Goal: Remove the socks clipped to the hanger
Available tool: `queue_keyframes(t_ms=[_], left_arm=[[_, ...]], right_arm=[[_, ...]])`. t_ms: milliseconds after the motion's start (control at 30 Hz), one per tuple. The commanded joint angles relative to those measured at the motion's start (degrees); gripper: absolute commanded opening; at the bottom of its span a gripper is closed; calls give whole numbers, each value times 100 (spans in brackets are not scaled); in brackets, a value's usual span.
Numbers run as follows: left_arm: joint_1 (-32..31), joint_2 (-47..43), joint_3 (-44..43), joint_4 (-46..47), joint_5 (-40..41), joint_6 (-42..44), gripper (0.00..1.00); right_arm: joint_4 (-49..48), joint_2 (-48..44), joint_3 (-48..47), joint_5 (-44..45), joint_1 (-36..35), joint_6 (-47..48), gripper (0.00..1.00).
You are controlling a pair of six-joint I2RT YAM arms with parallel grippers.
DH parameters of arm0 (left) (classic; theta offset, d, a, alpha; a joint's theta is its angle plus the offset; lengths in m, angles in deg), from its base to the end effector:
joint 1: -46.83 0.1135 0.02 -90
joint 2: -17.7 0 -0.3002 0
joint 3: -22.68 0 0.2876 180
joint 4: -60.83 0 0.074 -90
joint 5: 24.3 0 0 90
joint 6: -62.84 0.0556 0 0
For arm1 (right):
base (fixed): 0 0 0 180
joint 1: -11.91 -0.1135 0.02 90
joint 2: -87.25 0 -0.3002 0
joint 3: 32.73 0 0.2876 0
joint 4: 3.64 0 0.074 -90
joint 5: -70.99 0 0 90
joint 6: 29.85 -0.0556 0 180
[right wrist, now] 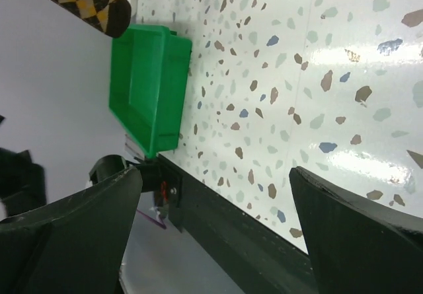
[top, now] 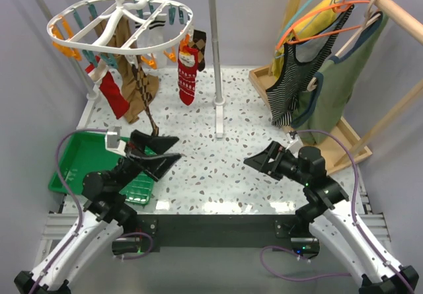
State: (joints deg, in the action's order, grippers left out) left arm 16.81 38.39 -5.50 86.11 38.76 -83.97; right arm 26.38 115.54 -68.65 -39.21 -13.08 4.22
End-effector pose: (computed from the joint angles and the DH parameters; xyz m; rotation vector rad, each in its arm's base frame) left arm 0.0984 -0.0860 0.3239 0.2161 1.1879 -1.5850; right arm 0.1345 0.0839 0.2459 0.3260 2.1383 1.2243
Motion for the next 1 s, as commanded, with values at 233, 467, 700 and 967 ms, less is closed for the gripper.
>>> queue_keyframes(t_ms=[233,467,700,967], left_arm=[[14,707,-3043,-7245,3422,1103,100],[23,885,-3325,-7354,3072,1972,100],[23,1279,-3887,-7407,3485,2386,100],[23,2896,-5433,-7624,3668,2684,100]], right_arm=[[-495,633,-812,-331,30,1145,99],[-1331,1661,-1337,-1063,30,1346,99],[-1675,2548,-2313,-915,-435,1505,98],[-1631,3928,-3596,-502,-1463,1707,99]])
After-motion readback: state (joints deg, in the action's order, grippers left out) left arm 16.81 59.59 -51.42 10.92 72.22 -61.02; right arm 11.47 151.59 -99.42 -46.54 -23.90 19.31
